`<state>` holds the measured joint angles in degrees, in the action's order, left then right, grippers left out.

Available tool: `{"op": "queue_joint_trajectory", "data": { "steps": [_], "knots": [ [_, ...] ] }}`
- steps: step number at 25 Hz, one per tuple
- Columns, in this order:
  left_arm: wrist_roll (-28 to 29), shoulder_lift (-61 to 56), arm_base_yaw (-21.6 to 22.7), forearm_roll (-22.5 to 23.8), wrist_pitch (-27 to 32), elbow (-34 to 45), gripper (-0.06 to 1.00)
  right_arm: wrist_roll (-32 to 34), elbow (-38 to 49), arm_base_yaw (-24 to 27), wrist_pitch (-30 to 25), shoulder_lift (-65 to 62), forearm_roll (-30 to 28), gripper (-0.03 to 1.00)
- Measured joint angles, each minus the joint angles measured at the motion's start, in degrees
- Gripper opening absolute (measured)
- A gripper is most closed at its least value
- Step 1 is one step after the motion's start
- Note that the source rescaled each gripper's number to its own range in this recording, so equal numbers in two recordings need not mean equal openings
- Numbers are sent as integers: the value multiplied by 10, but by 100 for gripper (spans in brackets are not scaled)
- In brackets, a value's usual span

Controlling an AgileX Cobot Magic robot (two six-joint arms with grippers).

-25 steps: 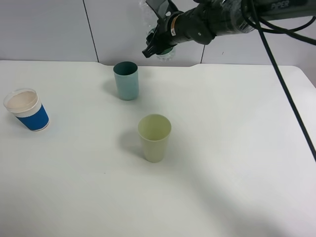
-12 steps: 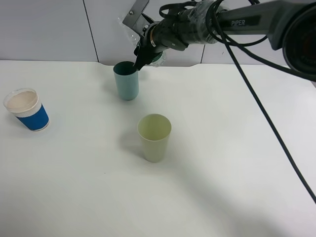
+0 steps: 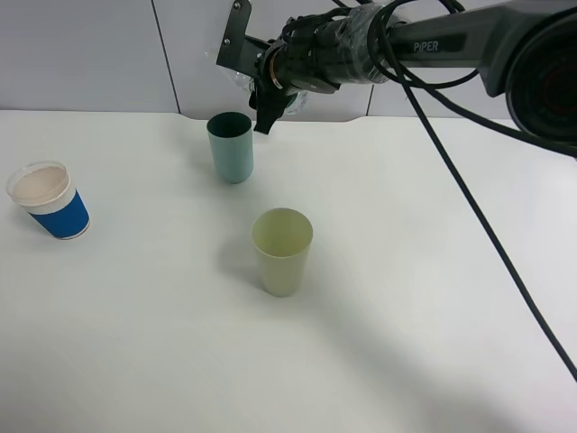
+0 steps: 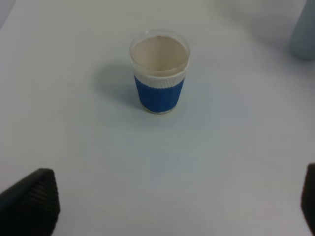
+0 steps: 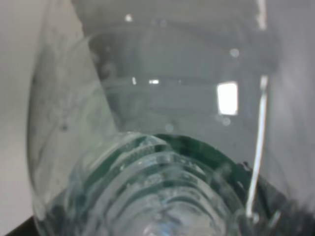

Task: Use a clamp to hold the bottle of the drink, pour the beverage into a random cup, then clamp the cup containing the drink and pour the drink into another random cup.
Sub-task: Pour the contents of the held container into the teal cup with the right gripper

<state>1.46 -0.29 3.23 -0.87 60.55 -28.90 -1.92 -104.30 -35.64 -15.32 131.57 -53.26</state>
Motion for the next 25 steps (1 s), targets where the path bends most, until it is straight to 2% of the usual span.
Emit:
{"op": "queue_joint_trajectory", "data": {
  "steps": [3, 9, 25],
  "knots": [
    [0, 0, 0, 0, 0, 0, 100, -48, 0, 0, -11, 0, -4, 0],
    [0, 0, 0, 0, 0, 0, 100, -87, 0, 0, -15, 0, -10, 0],
    [0, 0, 0, 0, 0, 0, 100, -122, 0, 0, -69, 0, -84, 0]
  ]
}}
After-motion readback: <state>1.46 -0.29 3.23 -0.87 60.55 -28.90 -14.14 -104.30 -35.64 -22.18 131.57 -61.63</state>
